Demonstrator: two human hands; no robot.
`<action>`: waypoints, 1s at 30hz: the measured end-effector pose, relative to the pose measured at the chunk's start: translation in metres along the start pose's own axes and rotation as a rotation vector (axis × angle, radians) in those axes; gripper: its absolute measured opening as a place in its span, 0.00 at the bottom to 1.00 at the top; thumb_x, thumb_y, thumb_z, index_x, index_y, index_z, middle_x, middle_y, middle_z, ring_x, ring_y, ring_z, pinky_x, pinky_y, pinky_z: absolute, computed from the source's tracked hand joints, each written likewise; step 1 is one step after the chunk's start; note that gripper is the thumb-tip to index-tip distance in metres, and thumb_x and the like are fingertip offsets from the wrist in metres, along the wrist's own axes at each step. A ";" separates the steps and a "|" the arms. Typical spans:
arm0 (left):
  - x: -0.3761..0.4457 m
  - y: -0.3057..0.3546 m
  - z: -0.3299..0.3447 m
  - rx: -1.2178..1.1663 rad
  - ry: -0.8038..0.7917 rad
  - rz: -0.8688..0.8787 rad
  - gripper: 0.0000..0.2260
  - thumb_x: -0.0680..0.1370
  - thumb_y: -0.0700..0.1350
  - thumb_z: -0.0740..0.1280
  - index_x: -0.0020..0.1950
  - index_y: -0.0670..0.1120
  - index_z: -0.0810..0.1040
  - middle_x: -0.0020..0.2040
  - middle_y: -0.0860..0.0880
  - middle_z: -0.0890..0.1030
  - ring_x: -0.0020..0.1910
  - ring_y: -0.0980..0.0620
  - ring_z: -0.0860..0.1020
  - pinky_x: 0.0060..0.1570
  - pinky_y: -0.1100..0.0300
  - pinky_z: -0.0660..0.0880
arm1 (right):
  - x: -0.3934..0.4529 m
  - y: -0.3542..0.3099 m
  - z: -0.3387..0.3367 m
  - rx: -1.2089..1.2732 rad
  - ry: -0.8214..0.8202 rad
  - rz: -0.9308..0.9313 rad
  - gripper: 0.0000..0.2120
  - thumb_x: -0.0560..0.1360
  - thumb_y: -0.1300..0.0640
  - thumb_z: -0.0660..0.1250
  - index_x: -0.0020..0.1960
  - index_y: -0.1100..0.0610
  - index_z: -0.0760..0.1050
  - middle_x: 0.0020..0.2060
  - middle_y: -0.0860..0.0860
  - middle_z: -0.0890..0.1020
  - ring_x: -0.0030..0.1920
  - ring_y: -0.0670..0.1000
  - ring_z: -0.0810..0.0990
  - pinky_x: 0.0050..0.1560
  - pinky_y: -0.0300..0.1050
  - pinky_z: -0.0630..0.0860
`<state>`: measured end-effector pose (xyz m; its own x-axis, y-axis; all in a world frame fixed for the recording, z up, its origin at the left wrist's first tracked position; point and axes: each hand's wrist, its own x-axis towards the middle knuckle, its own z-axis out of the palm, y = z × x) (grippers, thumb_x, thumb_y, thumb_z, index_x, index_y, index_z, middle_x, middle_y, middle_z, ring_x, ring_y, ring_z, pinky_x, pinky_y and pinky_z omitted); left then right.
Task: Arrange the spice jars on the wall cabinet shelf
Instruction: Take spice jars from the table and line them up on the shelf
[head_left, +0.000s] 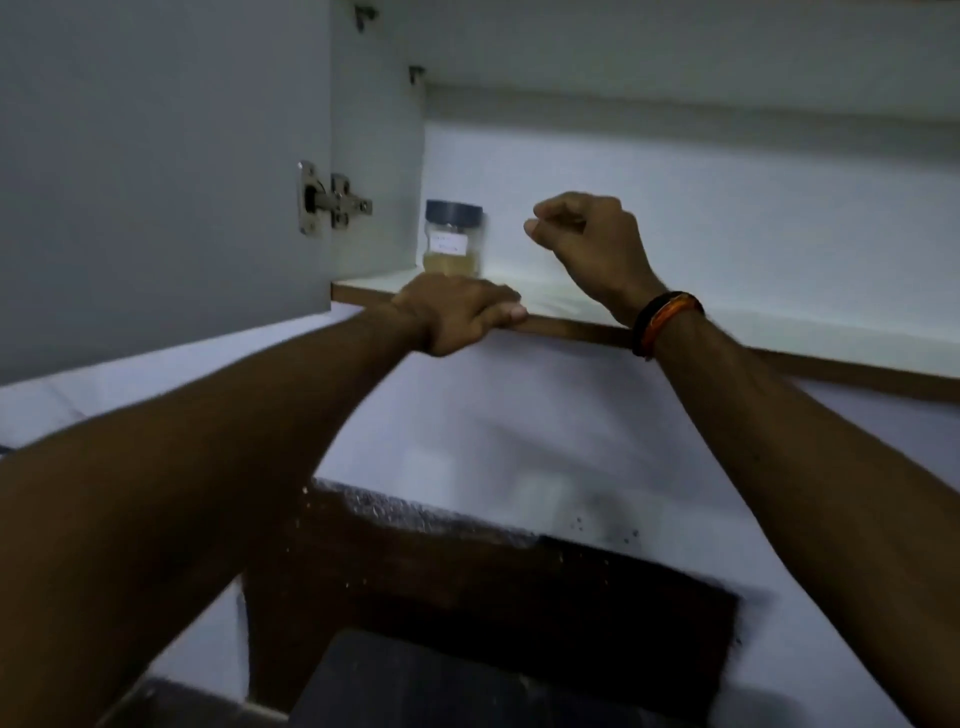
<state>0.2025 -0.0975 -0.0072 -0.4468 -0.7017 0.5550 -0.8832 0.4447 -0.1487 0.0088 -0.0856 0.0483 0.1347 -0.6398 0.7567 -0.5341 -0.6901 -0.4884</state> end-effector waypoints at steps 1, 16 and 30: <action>-0.002 0.004 -0.001 0.022 0.027 -0.017 0.24 0.82 0.64 0.46 0.66 0.57 0.75 0.64 0.50 0.80 0.62 0.45 0.77 0.58 0.50 0.71 | -0.011 -0.002 -0.005 -0.022 0.017 -0.026 0.15 0.77 0.50 0.72 0.59 0.57 0.83 0.52 0.49 0.86 0.53 0.47 0.84 0.60 0.44 0.79; -0.129 0.159 0.096 -0.386 0.055 -0.036 0.27 0.79 0.40 0.65 0.77 0.38 0.64 0.76 0.37 0.65 0.72 0.37 0.67 0.69 0.46 0.67 | -0.227 0.061 -0.002 -0.088 0.111 0.139 0.07 0.77 0.62 0.68 0.52 0.60 0.85 0.51 0.53 0.84 0.51 0.49 0.83 0.53 0.47 0.81; -0.364 0.241 0.259 -0.820 -0.749 -0.535 0.17 0.76 0.35 0.64 0.65 0.43 0.76 0.56 0.46 0.79 0.58 0.44 0.79 0.47 0.62 0.70 | -0.517 0.099 0.097 -0.099 -0.451 0.817 0.10 0.78 0.62 0.65 0.56 0.57 0.82 0.57 0.54 0.83 0.57 0.54 0.81 0.54 0.39 0.72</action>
<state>0.1152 0.1207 -0.4568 -0.2662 -0.9287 -0.2581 -0.7501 0.0314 0.6606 -0.0328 0.1441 -0.4331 -0.0138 -0.9984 -0.0548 -0.6717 0.0498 -0.7392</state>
